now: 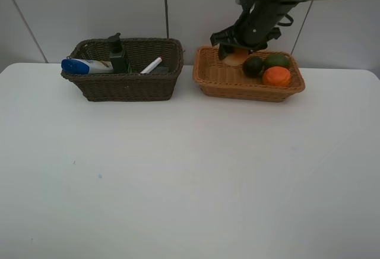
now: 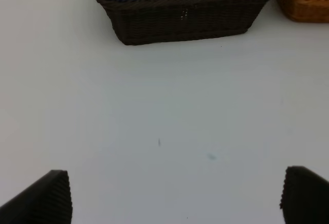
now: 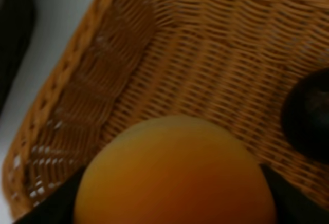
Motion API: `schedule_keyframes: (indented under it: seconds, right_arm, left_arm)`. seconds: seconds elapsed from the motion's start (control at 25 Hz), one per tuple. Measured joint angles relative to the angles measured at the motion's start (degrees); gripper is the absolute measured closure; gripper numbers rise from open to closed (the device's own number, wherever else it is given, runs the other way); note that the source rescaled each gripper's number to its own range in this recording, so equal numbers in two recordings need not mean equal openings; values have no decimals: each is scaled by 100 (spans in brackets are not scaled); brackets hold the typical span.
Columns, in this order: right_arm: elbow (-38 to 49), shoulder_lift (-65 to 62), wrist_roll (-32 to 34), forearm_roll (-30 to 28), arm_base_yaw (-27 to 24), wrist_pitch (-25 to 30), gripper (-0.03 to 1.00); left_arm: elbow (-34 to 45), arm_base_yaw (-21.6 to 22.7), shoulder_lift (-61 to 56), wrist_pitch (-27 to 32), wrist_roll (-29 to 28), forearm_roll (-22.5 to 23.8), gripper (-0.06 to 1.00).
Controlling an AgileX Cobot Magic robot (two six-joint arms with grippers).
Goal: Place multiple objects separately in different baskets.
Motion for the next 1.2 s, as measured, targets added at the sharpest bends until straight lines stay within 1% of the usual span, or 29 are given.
schedule_keyframes:
  seconds: [0.12, 0.16, 0.2, 0.28, 0.32, 0.4, 0.48, 0.64, 0.76, 0.92, 1.04, 1.2]
  right_arm:
    - [-199, 285, 0, 399, -373, -4, 94]
    - [-232, 349, 15, 505, -445, -17, 89]
    - [-246, 388, 26, 577, -511, -14, 71]
    - [-265, 429, 42, 538, -558, -14, 29]
    - [-265, 429, 42, 455, -558, 26, 16]
    - [-265, 429, 42, 355, -547, 161, 5]
    - [-271, 407, 69, 305, -547, 340, 1]
    - [-271, 168, 251, 242, -667, 691, -3]
    - [-289, -88, 516, -4, -890, 915, -3]
    - [-245, -413, 672, -431, -1305, 1427, -3]
    - [131, -932, 696, -509, -1661, 1416, -3]
    - [1133, -2063, 666, -395, -2156, 1055, -3]
  left_arm:
    - [0, 0, 0, 0, 0, -38, -6]
    - [0, 0, 0, 0, 0, -40, -6]
    - [0, 0, 0, 0, 0, -40, -6]
    - [0, 0, 0, 0, 0, -46, -6]
    - [0, 0, 0, 0, 0, -58, -6]
    - [0, 0, 0, 0, 0, -64, -6]
    - [0, 0, 0, 0, 0, -64, -6]
    - [0, 0, 0, 0, 0, -74, -6]
    - [0, 0, 0, 0, 0, -74, -6]
    - [0, 0, 0, -5, 0, -74, -6]
    - [0, 0, 0, -5, 0, -82, -6]
    - [0, 0, 0, -5, 0, -82, -6]
